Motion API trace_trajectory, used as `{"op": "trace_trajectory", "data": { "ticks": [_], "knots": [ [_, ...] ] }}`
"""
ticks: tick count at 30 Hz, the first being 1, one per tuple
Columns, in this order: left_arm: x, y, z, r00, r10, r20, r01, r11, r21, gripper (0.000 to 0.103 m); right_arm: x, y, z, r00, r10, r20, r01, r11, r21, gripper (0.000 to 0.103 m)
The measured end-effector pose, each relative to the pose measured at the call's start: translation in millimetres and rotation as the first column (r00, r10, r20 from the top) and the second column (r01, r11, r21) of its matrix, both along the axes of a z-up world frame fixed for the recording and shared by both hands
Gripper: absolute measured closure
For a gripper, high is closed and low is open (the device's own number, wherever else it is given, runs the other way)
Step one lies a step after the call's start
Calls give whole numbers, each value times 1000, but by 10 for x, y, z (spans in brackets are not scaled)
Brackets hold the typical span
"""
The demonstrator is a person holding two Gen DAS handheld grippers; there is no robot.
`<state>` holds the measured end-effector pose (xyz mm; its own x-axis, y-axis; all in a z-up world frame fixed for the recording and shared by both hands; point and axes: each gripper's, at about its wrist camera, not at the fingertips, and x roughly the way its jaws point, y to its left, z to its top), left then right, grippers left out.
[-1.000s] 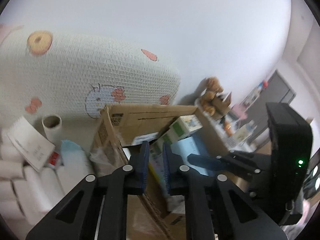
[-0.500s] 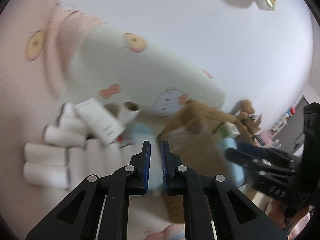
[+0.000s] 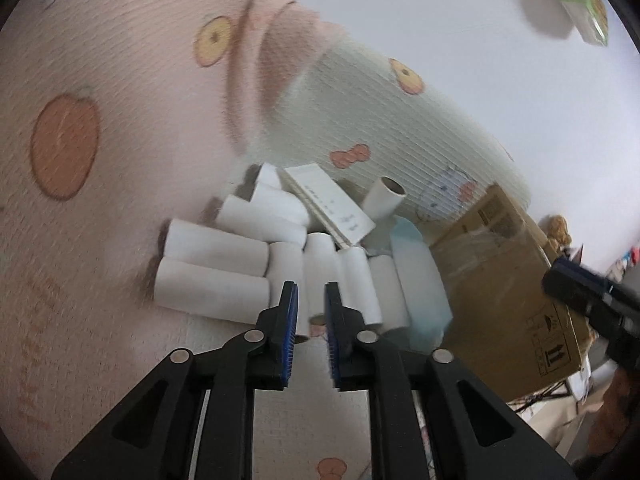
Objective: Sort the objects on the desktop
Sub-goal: 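Move both grippers back to the white tube pile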
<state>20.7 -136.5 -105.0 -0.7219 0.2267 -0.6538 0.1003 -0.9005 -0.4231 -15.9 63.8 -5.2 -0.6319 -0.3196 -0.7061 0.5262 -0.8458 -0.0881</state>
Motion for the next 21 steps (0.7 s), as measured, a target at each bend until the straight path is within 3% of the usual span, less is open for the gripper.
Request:
{"op": "trace_trajectory", "data": {
  "ticks": [2, 5, 11, 16, 21],
  "knots": [
    [11, -68, -59, 1000, 1, 12, -1, 998, 56, 68, 47, -87, -99, 999, 35, 0, -35, 999, -5, 61],
    [62, -175, -139, 1000, 19, 19, -21, 990, 140, 56, 98, -189, -236, 997, 79, -8, -79, 997, -13, 61],
    [116, -274, -236, 997, 63, 43, -69, 986, 149, 53, 163, -233, -434, 987, 153, -51, -158, 977, -141, 61],
    [128, -303, -384, 995, 82, 62, -93, 975, 202, 53, 114, -343, -827, 984, 148, -99, -160, 979, -125, 61],
    [88, -297, -570, 994, 77, 84, -96, 959, 265, 53, -26, -429, -1245, 986, 166, 14, -164, 982, -93, 61]
  ]
}}
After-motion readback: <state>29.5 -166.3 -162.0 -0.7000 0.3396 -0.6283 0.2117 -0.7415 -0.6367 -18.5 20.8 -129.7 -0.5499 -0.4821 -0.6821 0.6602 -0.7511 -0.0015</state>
